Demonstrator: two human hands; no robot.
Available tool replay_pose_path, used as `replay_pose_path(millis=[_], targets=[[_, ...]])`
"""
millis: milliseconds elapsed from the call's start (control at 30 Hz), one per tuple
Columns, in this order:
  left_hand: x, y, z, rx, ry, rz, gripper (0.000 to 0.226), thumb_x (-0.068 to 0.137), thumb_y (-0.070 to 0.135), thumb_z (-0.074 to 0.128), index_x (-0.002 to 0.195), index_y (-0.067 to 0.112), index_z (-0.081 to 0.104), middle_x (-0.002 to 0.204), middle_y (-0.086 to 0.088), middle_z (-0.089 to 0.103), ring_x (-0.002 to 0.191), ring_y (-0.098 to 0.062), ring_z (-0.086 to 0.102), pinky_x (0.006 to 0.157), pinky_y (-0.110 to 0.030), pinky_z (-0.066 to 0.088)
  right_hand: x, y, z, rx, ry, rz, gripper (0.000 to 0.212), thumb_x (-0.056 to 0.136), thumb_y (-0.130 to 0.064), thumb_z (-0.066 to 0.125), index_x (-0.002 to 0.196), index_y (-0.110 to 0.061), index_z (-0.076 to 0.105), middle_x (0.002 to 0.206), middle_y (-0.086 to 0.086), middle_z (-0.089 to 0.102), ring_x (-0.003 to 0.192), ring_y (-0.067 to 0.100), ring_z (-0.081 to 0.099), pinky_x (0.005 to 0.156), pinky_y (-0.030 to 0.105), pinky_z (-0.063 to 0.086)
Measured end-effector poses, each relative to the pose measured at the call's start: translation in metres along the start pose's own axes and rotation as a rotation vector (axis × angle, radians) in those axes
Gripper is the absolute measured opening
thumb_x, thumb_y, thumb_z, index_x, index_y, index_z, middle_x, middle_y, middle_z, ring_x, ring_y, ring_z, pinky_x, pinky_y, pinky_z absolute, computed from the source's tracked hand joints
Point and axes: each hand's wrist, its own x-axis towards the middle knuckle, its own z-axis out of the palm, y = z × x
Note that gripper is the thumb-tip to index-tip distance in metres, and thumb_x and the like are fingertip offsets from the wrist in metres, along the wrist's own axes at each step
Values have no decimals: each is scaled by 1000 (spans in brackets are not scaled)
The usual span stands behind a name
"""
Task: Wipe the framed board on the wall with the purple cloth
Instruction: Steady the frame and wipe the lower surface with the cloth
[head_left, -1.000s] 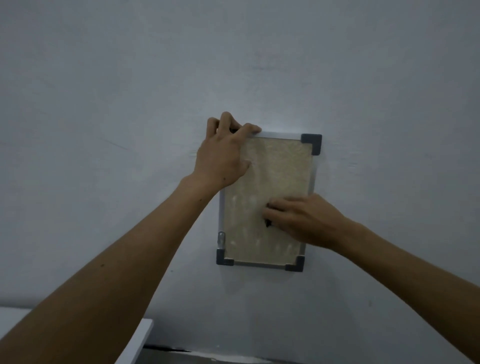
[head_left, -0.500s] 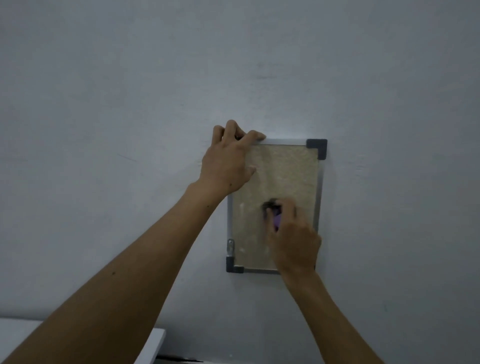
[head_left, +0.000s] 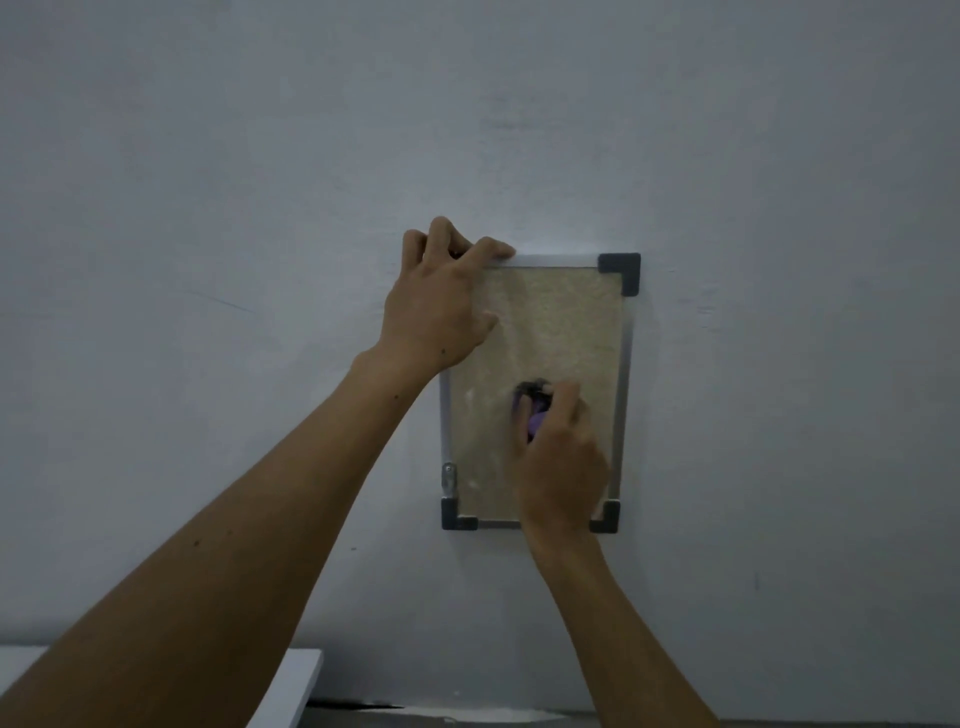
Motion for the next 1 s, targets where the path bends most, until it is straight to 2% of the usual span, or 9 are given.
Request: replay_pose_path(millis=[133,233,300,467,567,633,800,933,1000], targets=[[0,0,0,0,-6,5,63,77,32,77,134,38,51,119,0,36,115,-21,31,71,-25,44,3,2,-3,-23,-102,-204,29,98,-41,61,107,-13,61,82,2,65,60,14,60,46,24,47],[0,1,-1,0,-4,0,63,77,31,76,134,37,51,119,0,36,115,-21,31,71,-25,45,6,14,-9,-32,6,-14,28,93,-37,67,102,-12,60,77,3,64,55,16,61,46,15,30],[-1,2,-1,3,-4,0,62,78,30,76,134,37,51,119,0,36,115,-21,31,71,-25,44,0,9,-6,-12,32,66,27,94,-35,66,102,-10,58,79,5,64,57,18,62,46,18,32],[-1,1,-2,-1,-3,4,63,77,31,77,134,37,51,119,0,37,115,-21,31,71,-26,46,2,5,-6,-36,-127,-232,27,100,-41,57,105,-15,59,86,1,64,61,14,60,47,26,49],[-1,1,-1,5,-4,6,63,77,31,77,134,37,50,119,0,36,114,-21,31,72,-26,45,10,19,-15,-79,-42,-82,27,96,-42,62,102,-16,59,80,0,64,57,17,61,47,21,37],[-1,0,-1,14,3,5,64,77,32,77,134,37,50,119,0,37,115,-21,32,71,-26,44,4,14,-13,-58,-13,19,27,96,-39,63,104,-14,59,79,2,64,58,19,63,47,22,38],[-2,-1,-3,17,-10,27,66,77,35,78,136,36,50,120,0,38,116,-21,32,75,-27,46,-1,7,-7,-57,-138,-226,28,99,-42,58,106,-16,61,88,1,66,63,16,62,49,30,53],[-4,-4,-5,-6,-5,45,67,76,33,80,137,34,52,120,0,41,114,-19,35,84,-29,47,2,17,-13,-53,-13,13,26,94,-37,66,103,-13,59,80,3,64,56,18,62,44,21,40],[-3,-8,-9,-24,-18,57,67,76,30,81,137,31,53,117,2,43,109,-15,34,88,-28,44,-4,9,-8,-64,-52,-57,25,96,-35,64,105,-11,59,82,4,64,59,18,62,45,24,45]])
